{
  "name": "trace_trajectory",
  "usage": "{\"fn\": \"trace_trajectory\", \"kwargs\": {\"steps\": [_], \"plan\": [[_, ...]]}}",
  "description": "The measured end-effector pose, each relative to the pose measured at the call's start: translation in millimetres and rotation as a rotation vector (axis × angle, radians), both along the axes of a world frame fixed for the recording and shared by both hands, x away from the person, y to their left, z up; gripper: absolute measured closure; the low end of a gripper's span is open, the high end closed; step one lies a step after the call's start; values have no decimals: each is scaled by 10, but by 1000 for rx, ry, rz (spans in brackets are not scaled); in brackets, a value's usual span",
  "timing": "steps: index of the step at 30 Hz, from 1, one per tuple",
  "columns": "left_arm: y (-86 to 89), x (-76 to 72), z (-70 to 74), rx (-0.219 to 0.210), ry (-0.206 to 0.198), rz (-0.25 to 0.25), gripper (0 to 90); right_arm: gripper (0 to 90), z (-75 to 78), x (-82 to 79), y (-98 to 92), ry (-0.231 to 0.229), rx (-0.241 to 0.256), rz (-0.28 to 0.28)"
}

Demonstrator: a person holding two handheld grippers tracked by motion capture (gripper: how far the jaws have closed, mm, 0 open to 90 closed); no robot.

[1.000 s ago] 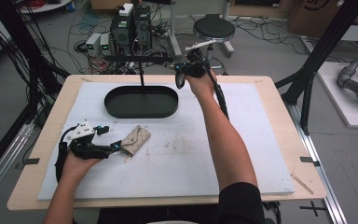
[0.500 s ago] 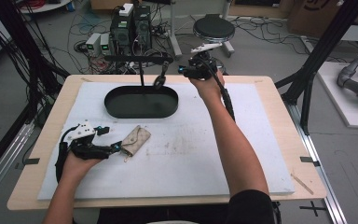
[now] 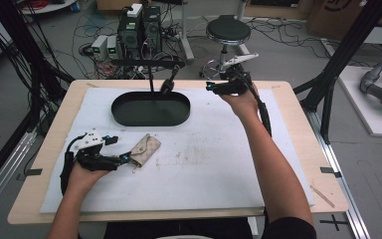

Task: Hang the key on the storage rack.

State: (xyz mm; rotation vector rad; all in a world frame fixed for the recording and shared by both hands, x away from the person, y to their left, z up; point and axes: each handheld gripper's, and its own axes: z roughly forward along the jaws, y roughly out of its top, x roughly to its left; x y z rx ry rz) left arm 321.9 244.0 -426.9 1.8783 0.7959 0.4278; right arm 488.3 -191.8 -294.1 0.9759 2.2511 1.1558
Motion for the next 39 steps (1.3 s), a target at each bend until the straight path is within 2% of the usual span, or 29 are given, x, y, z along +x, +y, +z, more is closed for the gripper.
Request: {"fn": "trace_trajectory", "kwargs": {"steps": [1, 2, 4, 5, 7, 8, 12, 13, 15, 16, 17, 18, 21, 29, 30, 34, 39], "plan": [[-2, 1, -2, -1, 1, -2, 178, 303, 10, -54, -44, 25, -5, 19], [-2, 1, -2, -1, 1, -2, 178, 303, 10, -54, -44, 25, -5, 19], [-3, -1, 0, -1, -1, -2, 179, 266, 32, -155, -71, 44, -19, 62], [-3, -1, 0, -1, -1, -2, 178, 266, 32, -155, -71, 44, -19, 62], [-5, -1, 1, 2, 1, 0, 178, 261, 10, -314, -110, -9, 17, 80], [-9, -2, -1, 0, 2, 0, 179, 254, -6, -351, -127, 2, 27, 86], [-20, -2, -6, 5, 3, -4, 179, 237, -84, -466, -187, -7, 35, 106], [-24, -2, -10, 5, 5, -5, 178, 202, -121, -513, -213, 28, 15, 122], [-33, -1, -16, 6, 8, -5, 179, 203, -144, -549, -232, 17, 18, 130], [-34, -1, -16, 9, 10, -5, 178, 202, -187, -609, -280, 26, 44, 171], [-35, -1, -18, 12, 11, -3, 178, 202, -187, -609, -280, 26, 44, 171], [-38, -1, -20, 13, 11, -2, 178, 196, -203, -628, -290, 48, 31, 178], [-43, -1, -26, 14, 13, -2, 178, 188, -268, -724, -339, 31, 39, 193], [-67, -1, -47, 19, 19, -4, 179, 190, -536, -950, -512, 14, 50, 140], [-71, 0, -50, 22, 19, -5, 178, 189, -607, -1008, -553, 0, 50, 108], [-75, -2, -51, 27, 18, -4, 179, 189, -703, -1085, -594, 0, 53, 86], [-99, 5, -66, 36, 21, -12, 179, 190, -891, -1215, -652, 22, 45, 66]]}}
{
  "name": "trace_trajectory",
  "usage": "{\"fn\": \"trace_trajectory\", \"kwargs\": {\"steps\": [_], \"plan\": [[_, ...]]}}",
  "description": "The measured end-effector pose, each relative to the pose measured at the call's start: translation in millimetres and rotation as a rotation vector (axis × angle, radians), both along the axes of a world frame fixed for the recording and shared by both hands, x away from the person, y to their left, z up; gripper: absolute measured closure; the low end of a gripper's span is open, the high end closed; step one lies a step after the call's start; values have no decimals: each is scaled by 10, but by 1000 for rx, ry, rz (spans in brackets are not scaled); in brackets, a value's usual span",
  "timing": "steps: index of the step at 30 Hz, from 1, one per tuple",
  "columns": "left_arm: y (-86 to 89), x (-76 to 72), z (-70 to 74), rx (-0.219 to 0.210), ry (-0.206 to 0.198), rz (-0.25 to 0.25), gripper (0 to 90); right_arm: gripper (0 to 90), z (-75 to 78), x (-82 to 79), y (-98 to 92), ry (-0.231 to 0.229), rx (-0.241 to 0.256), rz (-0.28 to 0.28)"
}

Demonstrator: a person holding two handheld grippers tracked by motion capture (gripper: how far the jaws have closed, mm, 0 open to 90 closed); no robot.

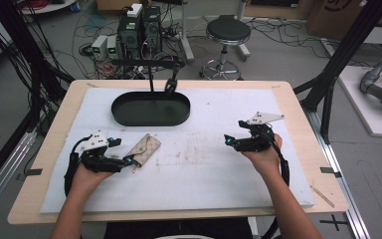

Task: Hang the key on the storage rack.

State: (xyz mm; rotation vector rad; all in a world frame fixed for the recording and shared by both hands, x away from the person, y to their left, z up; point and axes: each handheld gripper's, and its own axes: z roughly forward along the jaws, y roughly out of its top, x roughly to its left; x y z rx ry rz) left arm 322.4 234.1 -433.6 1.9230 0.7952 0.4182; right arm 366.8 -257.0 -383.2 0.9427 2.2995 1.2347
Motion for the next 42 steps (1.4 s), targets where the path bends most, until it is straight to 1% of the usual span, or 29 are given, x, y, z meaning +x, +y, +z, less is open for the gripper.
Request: {"fn": "trace_trajectory", "kwargs": {"steps": [2, 3, 6, 7, 8, 9, 10, 11, 12, 15, 17, 19, 21, 22, 24, 25, 27, 29, 30, 34, 36, 40, 42], "plan": [[-11, 1, -8, -1, 1, -1, 178, 190, -59, -49, -22, -2, 7, -9], [-11, 1, -8, -1, 1, -1, 178, 190, -59, -49, -22, -2, 7, -9], [-24, 8, -14, 0, 1, -5, 178, 190, -138, -104, -65, -3, 26, -26], [-27, 13, -16, -1, 1, -6, 179, 190, -153, -115, -71, -7, 29, -37], [-29, 22, -19, 0, 0, -8, 178, 190, -159, -136, -94, -5, 42, -45], [-29, 22, -19, 0, 0, -8, 178, 190, -159, -136, -94, -5, 42, -45], [-28, 25, -21, -1, 0, -9, 178, 189, -155, -154, -104, 1, 55, -56], [-25, 27, -21, 1, -1, -8, 179, 189, -159, -181, -132, -3, 84, -70], [-21, 30, -23, 1, -1, -10, 178, 190, -161, -187, -140, -2, 90, -80], [-19, 31, -25, 1, -1, -10, 179, 189, -179, -160, -164, 17, 92, -98], [-23, 29, -25, 2, -3, -13, 179, 190, -185, -153, -166, 17, 87, -106], [-24, 30, -22, -3, -3, -11, 178, 190, -201, -146, -156, 21, 67, -124], [-24, 33, -24, -5, -3, -12, 179, 190, -217, -134, -144, 35, 54, -127], [-26, 37, -26, -3, -4, -10, 179, 190, -217, -134, -144, 35, 54, -127], [-28, 43, -32, -2, 0, -7, 179, 192, -237, -116, -135, 38, 34, -138], [-28, 42, -32, -1, 1, -5, 178, 193, -253, -102, -131, 52, 28, -148], [-27, 40, -27, -3, -4, -5, 179, 193, -257, -101, -132, 57, 25, -159], [-25, 39, -22, -10, -6, -6, 178, 193, -256, -102, -136, 53, 26, -160], [-23, 41, -16, -13, -8, -4, 178, 192, -248, -106, -147, 43, 25, -164], [-19, 46, -11, -20, -8, -2, 178, 192, -243, -108, -153, 38, 33, -160], [-27, 47, -12, -25, -1, 2, 179, 192, -248, -102, -147, 38, 28, -153], [-83, 63, -39, -7, 19, -2, 178, 191, -245, -112, -135, 36, 27, -147], [-119, 77, -54, -3, 26, 5, 178, 191, -233, -120, -141, 24, 33, -144]]}}
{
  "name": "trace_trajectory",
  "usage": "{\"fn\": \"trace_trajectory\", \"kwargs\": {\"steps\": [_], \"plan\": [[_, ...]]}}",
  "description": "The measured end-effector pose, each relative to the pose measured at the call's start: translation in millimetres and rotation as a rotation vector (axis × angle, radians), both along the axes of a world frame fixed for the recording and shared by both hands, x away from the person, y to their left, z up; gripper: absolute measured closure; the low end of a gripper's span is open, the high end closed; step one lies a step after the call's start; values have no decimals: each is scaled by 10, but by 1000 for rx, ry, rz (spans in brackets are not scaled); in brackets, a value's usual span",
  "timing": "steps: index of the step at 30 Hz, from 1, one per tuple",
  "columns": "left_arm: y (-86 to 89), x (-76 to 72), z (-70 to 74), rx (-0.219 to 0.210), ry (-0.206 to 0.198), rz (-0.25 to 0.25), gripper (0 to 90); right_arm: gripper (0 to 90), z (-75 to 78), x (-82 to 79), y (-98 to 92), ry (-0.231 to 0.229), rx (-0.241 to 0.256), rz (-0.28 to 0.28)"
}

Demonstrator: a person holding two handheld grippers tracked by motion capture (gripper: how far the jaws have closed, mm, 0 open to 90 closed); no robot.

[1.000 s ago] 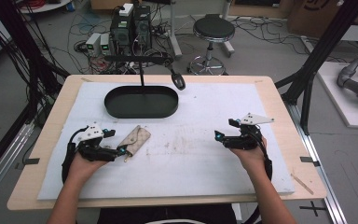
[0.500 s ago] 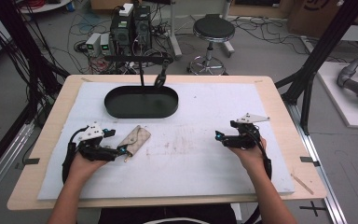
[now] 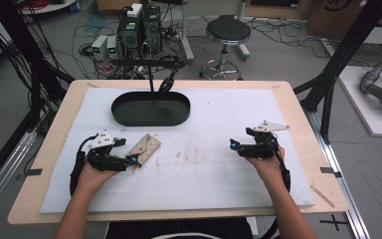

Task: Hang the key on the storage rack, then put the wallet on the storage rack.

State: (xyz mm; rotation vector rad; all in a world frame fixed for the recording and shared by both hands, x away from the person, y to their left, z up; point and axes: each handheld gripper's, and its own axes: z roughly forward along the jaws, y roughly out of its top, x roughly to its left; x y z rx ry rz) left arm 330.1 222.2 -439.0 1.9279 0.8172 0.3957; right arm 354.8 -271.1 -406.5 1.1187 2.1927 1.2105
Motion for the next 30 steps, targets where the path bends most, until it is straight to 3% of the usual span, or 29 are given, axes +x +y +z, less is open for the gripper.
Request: {"fn": "trace_trajectory", "kwargs": {"steps": [14, 30], "plan": [[-145, 50, -4, 31, 3, -20, 178, 191, -3, -46, -87, -7, -12, -12], [-176, 69, -27, 37, 22, -2, 178, 191, -13, -34, -63, -8, -21, -6]]}}
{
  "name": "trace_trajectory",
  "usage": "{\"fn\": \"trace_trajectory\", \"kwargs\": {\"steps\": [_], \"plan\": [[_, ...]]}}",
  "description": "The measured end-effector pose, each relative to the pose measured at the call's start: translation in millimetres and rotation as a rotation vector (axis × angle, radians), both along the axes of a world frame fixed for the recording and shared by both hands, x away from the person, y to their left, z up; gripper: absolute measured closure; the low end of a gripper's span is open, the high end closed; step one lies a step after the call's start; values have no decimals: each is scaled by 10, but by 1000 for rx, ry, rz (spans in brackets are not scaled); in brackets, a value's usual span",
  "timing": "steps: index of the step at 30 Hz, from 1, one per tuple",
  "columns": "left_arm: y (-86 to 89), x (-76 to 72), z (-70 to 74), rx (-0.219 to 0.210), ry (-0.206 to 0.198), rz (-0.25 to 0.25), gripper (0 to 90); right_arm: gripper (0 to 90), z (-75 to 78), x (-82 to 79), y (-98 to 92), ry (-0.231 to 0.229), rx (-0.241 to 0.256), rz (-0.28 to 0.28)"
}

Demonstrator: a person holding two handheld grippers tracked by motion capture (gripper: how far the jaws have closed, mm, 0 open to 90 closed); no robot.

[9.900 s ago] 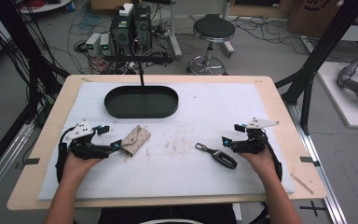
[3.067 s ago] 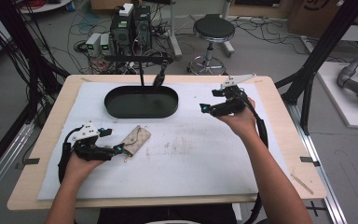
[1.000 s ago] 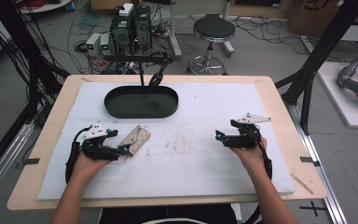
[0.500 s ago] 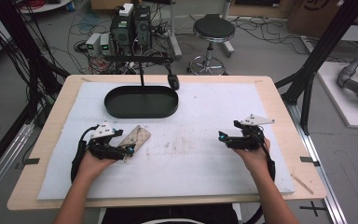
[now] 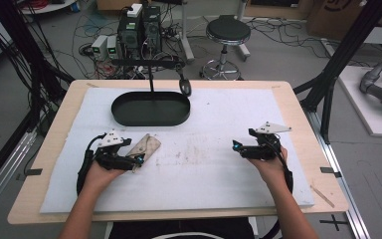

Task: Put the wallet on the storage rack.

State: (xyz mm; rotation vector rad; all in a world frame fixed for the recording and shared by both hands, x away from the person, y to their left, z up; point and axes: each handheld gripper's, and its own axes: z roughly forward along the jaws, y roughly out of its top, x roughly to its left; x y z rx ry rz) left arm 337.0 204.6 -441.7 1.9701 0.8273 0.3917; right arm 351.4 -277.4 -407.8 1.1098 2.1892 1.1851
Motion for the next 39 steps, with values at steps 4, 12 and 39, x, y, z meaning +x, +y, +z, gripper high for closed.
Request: {"fn": "trace_trajectory", "kwargs": {"steps": [4, 12, 39], "plan": [[-21, 21, -28, 9, 17, 3, 178, 191, -3, 14, -11, 0, -1, -13], [-106, 39, -61, 53, 52, 33, 166, 191, -3, -26, 25, -6, -28, -1], [-161, 36, 14, 159, 78, -22, 360, 191, -25, -9, 35, 3, -21, 15]]}}
